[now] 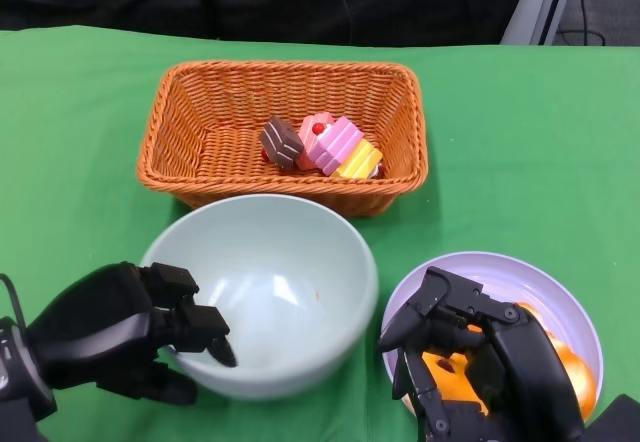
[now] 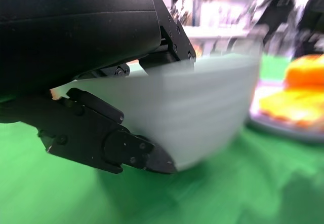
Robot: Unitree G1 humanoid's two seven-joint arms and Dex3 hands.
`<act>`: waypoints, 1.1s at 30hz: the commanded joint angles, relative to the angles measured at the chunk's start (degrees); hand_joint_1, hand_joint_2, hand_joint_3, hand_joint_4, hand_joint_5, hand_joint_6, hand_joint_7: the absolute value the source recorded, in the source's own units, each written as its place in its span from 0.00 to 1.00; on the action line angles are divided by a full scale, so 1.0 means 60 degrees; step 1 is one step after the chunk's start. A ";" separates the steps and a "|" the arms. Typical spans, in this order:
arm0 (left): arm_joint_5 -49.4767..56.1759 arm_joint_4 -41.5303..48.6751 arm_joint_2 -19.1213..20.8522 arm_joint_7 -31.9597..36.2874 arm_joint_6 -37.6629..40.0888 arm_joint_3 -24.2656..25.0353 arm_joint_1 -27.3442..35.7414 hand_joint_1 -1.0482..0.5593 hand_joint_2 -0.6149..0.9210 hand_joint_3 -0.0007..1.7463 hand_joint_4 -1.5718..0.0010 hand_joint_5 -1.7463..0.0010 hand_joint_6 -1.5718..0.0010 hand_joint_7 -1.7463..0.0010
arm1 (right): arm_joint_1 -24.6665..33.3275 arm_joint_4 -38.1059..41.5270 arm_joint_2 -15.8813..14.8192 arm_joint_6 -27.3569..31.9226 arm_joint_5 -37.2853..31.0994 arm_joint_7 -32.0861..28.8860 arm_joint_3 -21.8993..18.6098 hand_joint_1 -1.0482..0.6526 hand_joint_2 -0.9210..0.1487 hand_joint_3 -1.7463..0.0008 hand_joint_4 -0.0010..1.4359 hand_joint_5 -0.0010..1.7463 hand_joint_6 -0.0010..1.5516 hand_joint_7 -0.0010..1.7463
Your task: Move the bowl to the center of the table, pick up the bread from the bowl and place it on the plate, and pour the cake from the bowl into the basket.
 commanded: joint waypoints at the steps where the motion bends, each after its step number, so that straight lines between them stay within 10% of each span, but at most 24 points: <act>1: -0.0670 -0.0269 0.0469 -0.0611 -0.0187 0.0259 0.0349 0.03 1.00 0.19 0.63 0.97 0.64 0.99 | 0.0024 -0.0080 -0.0073 -0.0156 0.0098 0.0009 -0.0122 0.60 0.47 0.23 0.58 0.94 0.49 0.78; 5: -0.1305 -0.0445 0.0558 -0.1395 -0.0183 0.0495 0.0576 0.00 1.00 0.26 0.82 1.00 0.84 1.00 | 0.0021 -0.0048 -0.0068 -0.0216 0.0063 0.0001 -0.0118 0.60 0.47 0.23 0.59 0.94 0.49 0.78; 20: -0.2098 -0.0596 0.0438 -0.2489 -0.0391 0.1112 0.0932 0.00 1.00 0.27 0.84 1.00 0.86 1.00 | 0.0039 -0.0077 -0.0051 -0.0189 0.0045 -0.0022 -0.0099 0.60 0.47 0.23 0.59 0.93 0.49 0.77; 25: -0.3154 -0.0479 0.0316 -0.3430 -0.0707 0.1433 0.1153 0.00 1.00 0.30 0.98 1.00 0.95 1.00 | 0.0066 -0.0142 -0.0029 -0.0112 0.0029 -0.0057 -0.0068 0.59 0.47 0.21 0.59 0.95 0.49 0.79; 28: -1.5583 -0.4593 -0.1315 -1.2115 0.5873 0.2614 0.3024 0.00 1.00 0.30 0.95 0.98 0.95 1.00 | 0.0117 -0.0163 -0.0093 -0.0196 0.0117 -0.0008 -0.0145 0.59 0.48 0.21 0.59 0.95 0.49 0.79; 33: -1.8973 -0.6065 -0.1865 -1.4146 0.9637 0.3668 0.3467 0.16 1.00 0.16 0.75 0.93 0.78 0.97 | 0.0220 -0.0232 -0.0169 -0.0233 0.0192 0.0041 -0.0195 0.59 0.48 0.20 0.58 0.95 0.49 0.80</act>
